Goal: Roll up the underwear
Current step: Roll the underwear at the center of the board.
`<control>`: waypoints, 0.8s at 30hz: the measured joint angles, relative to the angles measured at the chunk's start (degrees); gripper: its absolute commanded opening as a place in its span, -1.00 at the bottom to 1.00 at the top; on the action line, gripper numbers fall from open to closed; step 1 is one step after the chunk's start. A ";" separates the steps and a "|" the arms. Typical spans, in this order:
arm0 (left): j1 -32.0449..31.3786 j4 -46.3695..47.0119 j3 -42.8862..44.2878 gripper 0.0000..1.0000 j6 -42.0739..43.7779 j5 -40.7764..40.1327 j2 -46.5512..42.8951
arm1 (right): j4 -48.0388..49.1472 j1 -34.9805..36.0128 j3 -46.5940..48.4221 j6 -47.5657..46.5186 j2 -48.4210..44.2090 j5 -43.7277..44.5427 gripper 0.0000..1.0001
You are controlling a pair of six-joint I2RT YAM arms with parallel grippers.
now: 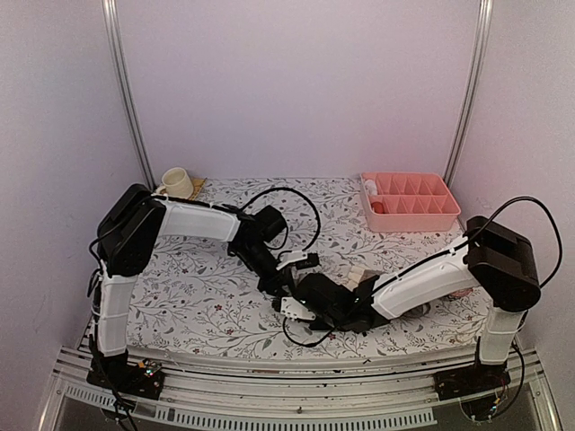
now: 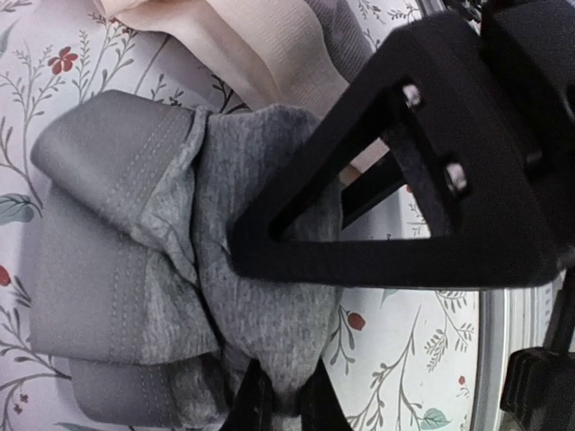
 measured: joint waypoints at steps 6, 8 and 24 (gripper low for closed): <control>0.79 -0.02 -0.15 -0.40 0.52 0.00 -0.07 | -1.75 0.22 2.49 1.14 2.10 1.55 -0.76; 0.90 1.14 -1.42 -0.13 0.55 0.00 -0.66 | -2.32 -0.13 2.80 1.81 2.10 0.61 -0.78; 6.14 30.82 -29.73 0.63 -2.80 -6.58 -29.09 | -15.65 -7.87 10.54 7.13 0.92 -22.77 -0.86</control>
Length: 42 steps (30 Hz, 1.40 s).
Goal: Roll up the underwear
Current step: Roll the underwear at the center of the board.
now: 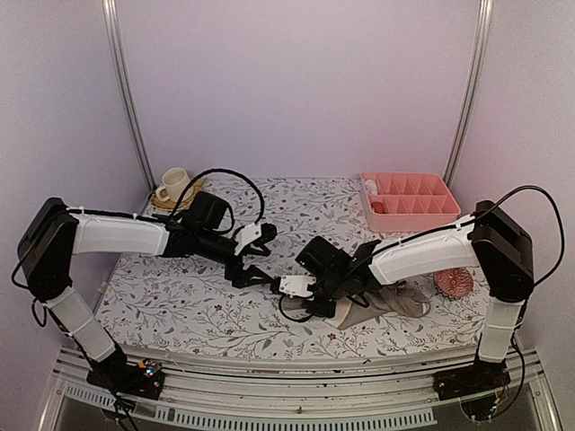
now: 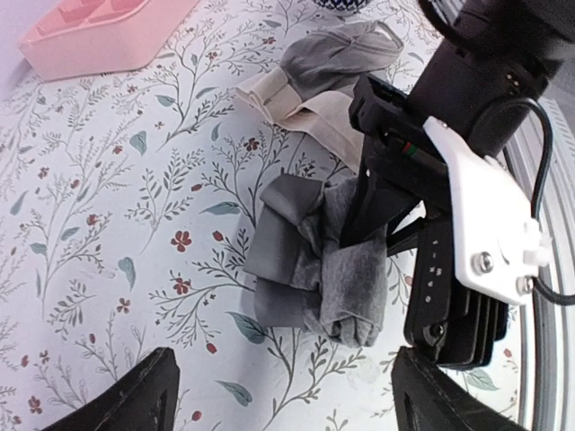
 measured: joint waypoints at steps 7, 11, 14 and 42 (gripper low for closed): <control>-0.83 10.14 -11.37 0.52 4.68 -1.75 -5.92 | -10.86 -4.15 8.37 3.02 2.67 -15.10 -0.76; -3.10 14.27 -17.59 0.52 9.16 -4.57 -7.93 | -16.22 -6.99 14.58 4.74 6.12 -20.57 -0.76; -6.03 17.86 -21.14 0.52 11.93 -7.58 -9.31 | -19.15 -7.78 17.46 5.38 8.11 -22.73 -0.77; -17.90 30.27 -18.03 -0.16 17.57 -27.06 3.74 | -22.12 -8.52 19.08 4.63 10.47 -32.44 -0.77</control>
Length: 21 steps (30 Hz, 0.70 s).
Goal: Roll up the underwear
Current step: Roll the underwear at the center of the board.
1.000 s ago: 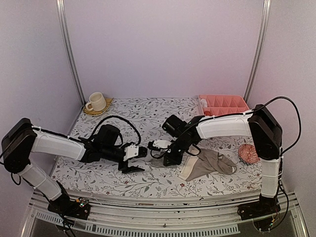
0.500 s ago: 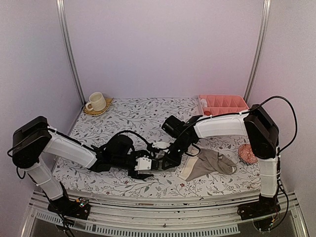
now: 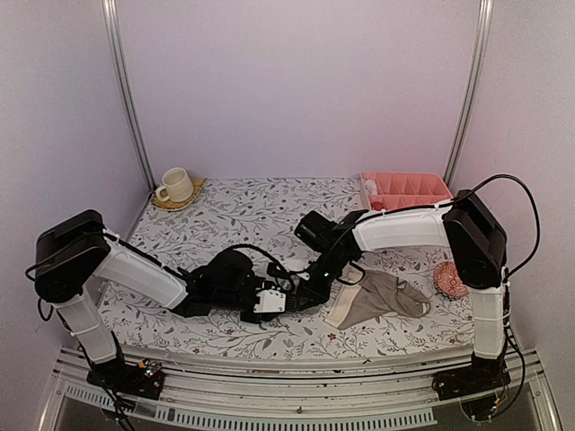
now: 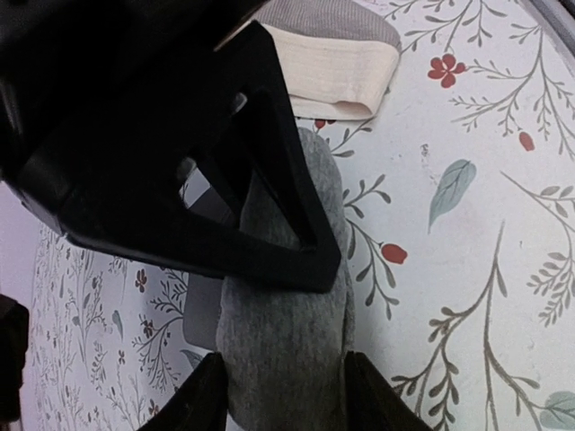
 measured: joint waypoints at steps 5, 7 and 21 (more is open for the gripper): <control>-0.02 -0.31 0.42 -0.55 -0.20 -0.09 0.11 | -0.61 -0.02 0.44 -0.02 0.24 -0.09 -0.76; -0.04 -1.05 1.20 -0.97 -0.42 -0.04 0.57 | -1.03 -0.04 0.66 0.20 0.35 -0.02 -0.69; 0.83 -14.29 11.30 -1.00 -3.69 5.81 4.94 | -1.31 -1.68 -2.45 2.60 -2.62 1.55 0.18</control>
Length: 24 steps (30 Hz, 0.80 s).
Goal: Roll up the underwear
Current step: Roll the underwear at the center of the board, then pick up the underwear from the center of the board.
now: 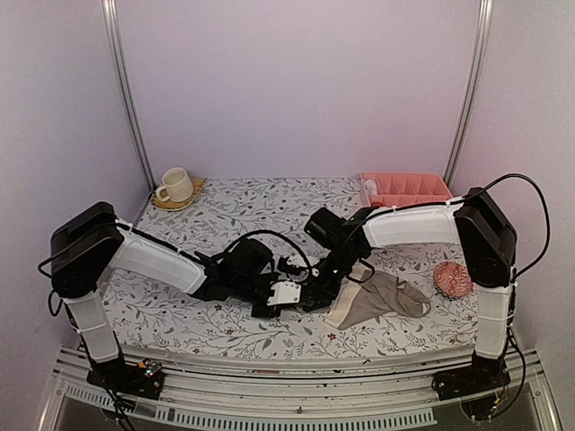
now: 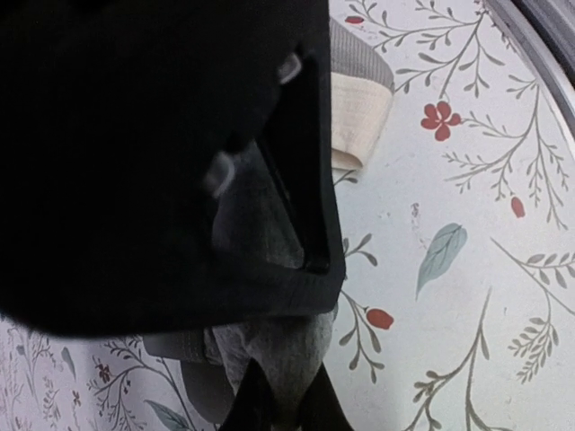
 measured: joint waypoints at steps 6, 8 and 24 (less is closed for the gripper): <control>1.25 -4.50 4.48 -1.00 -1.86 4.90 2.16 | 0.15 -2.54 -2.97 2.34 -6.73 0.92 0.52; 1.75 -5.70 4.87 -1.00 -2.21 5.95 2.25 | 0.48 -3.28 -2.99 2.71 -9.27 0.94 0.60; 5.05 -13.22 9.57 -1.00 -4.48 11.91 4.31 | 2.95 -10.25 -3.06 1.51 -7.26 -6.82 0.75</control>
